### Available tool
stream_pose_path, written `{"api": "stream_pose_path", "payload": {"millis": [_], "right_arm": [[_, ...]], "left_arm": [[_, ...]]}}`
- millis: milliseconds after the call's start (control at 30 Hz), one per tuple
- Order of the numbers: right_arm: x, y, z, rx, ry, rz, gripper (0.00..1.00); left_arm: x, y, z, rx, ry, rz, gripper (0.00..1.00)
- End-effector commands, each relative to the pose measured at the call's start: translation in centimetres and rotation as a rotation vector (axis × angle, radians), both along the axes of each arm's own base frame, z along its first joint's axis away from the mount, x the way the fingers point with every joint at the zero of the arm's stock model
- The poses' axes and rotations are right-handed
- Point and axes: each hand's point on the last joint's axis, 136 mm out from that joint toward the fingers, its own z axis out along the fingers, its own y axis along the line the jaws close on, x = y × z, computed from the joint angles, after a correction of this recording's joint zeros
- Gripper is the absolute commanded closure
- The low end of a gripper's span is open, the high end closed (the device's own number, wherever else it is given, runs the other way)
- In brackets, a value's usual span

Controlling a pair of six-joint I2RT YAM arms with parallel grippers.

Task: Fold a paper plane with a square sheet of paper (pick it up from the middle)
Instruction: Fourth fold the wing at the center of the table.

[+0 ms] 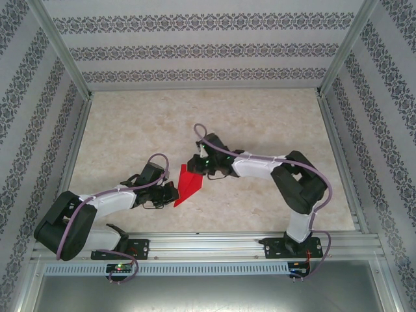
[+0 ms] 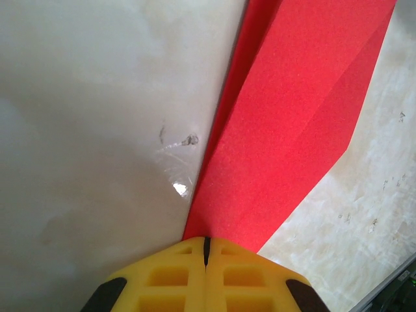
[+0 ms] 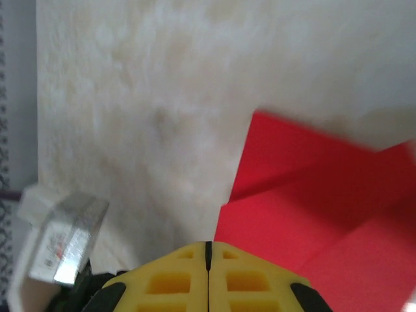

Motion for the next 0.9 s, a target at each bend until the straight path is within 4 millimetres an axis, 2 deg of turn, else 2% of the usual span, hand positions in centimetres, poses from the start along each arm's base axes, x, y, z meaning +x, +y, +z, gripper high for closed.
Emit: {"api": "stream_pose_path", "payload": {"millis": [0, 100, 267, 433, 700, 867], "right_arm": [[-1.7, 1.2, -2.9, 0.002, 0.079, 0.034, 0.93], [-1.6, 0.6, -4.9, -0.049, 0.09, 0.011, 0.94], [-2.4, -1.8, -8.3, -0.133, 0.146, -0.012, 0.95], [-3.2, -3.1, -9.3, -0.164, 0.173, -0.022, 0.95], [-3.5, -3.0, -10.1, -0.172, 0.192, -0.035, 0.95], [-3.7, -3.5, -10.6, -0.193, 0.202, -0.048, 0.95]], "left_arm": [[-5.6, 4.5, -4.4, 0.214, 0.23, 0.008, 0.97], [-5.6, 4.4, -4.3, 0.211, 0.228, 0.0, 0.97], [-5.6, 4.4, -4.0, 0.212, 0.221, -0.016, 0.97], [-5.3, 3.7, -3.2, 0.18, 0.203, -0.04, 0.96], [-1.8, 0.9, 2.7, 0.084, 0.078, -0.093, 0.93], [0.3, -1.4, 5.0, -0.021, 0.027, -0.11, 0.92]]}}
